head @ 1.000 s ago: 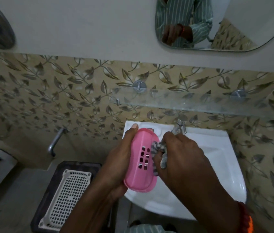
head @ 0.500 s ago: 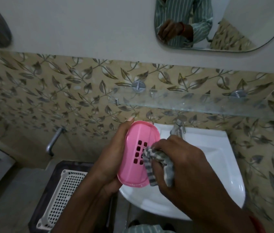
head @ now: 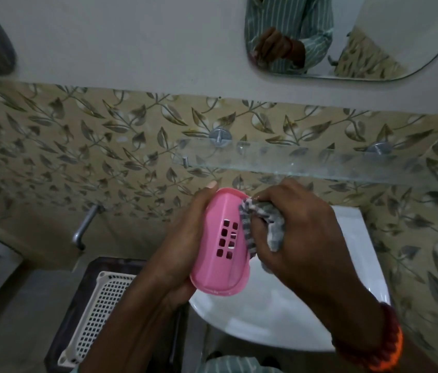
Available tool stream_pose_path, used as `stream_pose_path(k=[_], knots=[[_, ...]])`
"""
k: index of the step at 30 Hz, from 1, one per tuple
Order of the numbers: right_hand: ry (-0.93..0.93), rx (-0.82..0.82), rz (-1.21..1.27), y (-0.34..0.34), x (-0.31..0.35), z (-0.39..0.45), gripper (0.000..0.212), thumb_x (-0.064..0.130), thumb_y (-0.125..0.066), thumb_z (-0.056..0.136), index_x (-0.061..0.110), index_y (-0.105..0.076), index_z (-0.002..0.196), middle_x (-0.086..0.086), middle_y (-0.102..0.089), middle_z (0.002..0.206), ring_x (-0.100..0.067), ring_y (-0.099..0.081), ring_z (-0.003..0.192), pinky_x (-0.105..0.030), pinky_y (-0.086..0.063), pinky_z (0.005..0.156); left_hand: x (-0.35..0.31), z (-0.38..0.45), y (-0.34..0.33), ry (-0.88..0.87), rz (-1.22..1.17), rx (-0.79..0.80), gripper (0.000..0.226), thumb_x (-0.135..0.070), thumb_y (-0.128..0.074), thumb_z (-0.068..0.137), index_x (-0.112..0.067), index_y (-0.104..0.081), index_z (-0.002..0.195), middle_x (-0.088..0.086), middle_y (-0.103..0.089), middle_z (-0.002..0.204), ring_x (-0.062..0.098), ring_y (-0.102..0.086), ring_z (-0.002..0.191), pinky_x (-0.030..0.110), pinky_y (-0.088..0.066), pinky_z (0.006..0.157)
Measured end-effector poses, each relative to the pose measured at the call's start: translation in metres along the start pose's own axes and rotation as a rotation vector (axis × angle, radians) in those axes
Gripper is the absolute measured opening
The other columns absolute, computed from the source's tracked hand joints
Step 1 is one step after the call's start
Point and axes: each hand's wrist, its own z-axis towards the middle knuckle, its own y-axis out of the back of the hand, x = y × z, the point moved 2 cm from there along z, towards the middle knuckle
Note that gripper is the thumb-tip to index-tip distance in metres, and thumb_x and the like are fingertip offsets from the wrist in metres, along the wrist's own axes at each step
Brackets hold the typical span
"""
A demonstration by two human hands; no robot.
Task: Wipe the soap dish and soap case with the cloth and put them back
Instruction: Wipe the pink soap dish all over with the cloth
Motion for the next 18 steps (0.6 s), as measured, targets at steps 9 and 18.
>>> stream_pose_path(k=[9, 18], knots=[[-0.036, 0.057, -0.015, -0.008, 0.0, -0.005, 0.013, 0.031, -0.064, 0.083, 0.019, -0.068, 0.088, 0.003, -0.06, 0.081, -0.014, -0.058, 0.068, -0.035, -0.053, 0.061, -0.016, -0.001, -0.001, -0.047, 0.108, -0.04, 0.067, -0.079, -0.046, 0.082, -0.024, -0.078, 0.105, 0.025, -0.076, 0.1, 0.044, -0.074, 0.093, 0.052, -0.063, 0.084], [-0.09, -0.106, 0.037, -0.01, 0.005, 0.018, 0.009, 0.017, -0.067, 0.084, 0.015, -0.061, 0.078, 0.001, -0.061, 0.067, -0.015, -0.057, 0.061, -0.036, -0.05, 0.058, -0.018, -0.002, 0.0, -0.094, 0.092, -0.113, 0.064, -0.076, -0.056, 0.081, -0.025, -0.076, 0.113, 0.017, -0.076, 0.111, 0.034, -0.076, 0.096, 0.051, -0.061, 0.087]])
